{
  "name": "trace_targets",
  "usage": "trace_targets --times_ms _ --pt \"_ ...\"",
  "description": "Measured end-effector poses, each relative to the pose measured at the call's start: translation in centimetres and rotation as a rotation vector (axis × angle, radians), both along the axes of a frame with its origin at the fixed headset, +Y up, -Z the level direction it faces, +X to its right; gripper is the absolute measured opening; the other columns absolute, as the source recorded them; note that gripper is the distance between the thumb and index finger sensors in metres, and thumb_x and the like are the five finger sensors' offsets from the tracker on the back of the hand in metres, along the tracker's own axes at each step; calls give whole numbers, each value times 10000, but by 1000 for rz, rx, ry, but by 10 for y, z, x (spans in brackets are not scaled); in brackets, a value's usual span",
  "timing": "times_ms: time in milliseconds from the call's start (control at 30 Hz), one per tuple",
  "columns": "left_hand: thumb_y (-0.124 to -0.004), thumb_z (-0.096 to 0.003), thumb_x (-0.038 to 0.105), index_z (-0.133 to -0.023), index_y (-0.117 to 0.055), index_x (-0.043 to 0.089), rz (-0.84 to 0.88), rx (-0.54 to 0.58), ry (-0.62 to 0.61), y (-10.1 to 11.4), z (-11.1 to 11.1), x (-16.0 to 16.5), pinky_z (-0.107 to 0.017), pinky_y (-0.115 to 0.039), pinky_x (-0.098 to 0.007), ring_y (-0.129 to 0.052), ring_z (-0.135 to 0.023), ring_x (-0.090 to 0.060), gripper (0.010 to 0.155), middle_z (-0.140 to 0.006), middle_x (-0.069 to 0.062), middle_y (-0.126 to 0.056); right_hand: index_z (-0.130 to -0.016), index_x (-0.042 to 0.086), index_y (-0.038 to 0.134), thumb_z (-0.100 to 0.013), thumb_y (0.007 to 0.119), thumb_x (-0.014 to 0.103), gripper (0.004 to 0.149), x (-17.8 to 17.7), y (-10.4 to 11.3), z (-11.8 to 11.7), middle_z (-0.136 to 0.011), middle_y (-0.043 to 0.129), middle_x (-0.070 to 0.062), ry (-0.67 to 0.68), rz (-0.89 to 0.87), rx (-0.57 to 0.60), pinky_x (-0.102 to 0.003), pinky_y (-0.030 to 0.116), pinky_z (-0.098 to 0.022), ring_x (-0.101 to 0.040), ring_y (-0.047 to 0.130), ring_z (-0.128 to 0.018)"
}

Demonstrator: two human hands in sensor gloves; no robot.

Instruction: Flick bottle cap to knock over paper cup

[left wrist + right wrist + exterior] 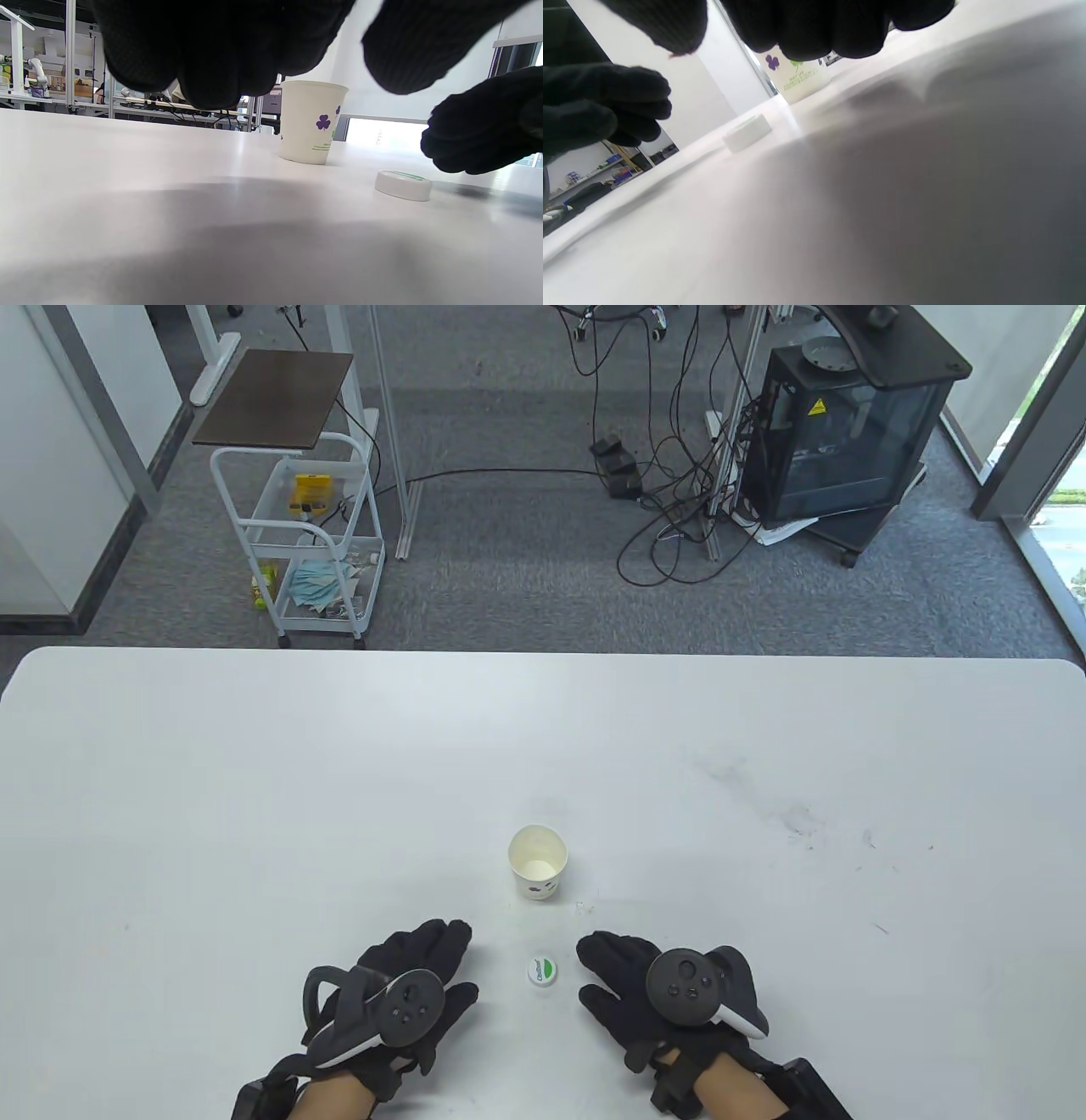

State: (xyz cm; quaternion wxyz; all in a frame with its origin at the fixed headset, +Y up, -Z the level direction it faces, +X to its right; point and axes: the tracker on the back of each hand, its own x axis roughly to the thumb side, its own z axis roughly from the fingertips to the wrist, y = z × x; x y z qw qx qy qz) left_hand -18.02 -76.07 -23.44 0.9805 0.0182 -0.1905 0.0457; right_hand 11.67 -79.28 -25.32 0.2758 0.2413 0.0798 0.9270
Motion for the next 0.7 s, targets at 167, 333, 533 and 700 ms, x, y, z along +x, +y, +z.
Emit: trace_targets --times_ms 167,333,533,700 --pt "-740 -463 637 -1066 -588 307 -4 -15 -12 -4 0 3 -628 -780 -464 -874 -857 -262 704 -1080 -42 -712 -1083 206 534 -595 737 437 578 -6 -10 -5 -1121 554 -122 -61 97 -140 -565 451 -762 -379 524 -1044" --pt "-739 -461 636 -1064 -590 310 -1 -32 -2 -7 -1 2 -628 -781 -464 -876 -855 -261 701 -1078 -42 -714 -885 262 637 -590 754 469 379 -10 -14 -4 -1136 488 -81 -83 124 -180 -548 374 -781 -335 436 -1068" --pt "-735 -461 635 -1063 -588 312 11 -35 25 -7 -2 -3 -630 -780 -463 -876 -856 -258 699 -1078 -38 -713 -809 266 685 -589 742 500 325 -36 -20 5 -1161 312 -130 -70 166 -242 -573 244 -771 -385 224 -1087" --pt "-733 -464 637 -1065 -588 310 27 -47 28 -8 -4 -6 -631 -779 -463 -876 -855 -258 699 -1078 -39 -714 -835 282 666 -605 710 507 325 -54 -23 6 -1155 200 -138 -38 196 -259 -576 194 -765 -391 122 -1076"
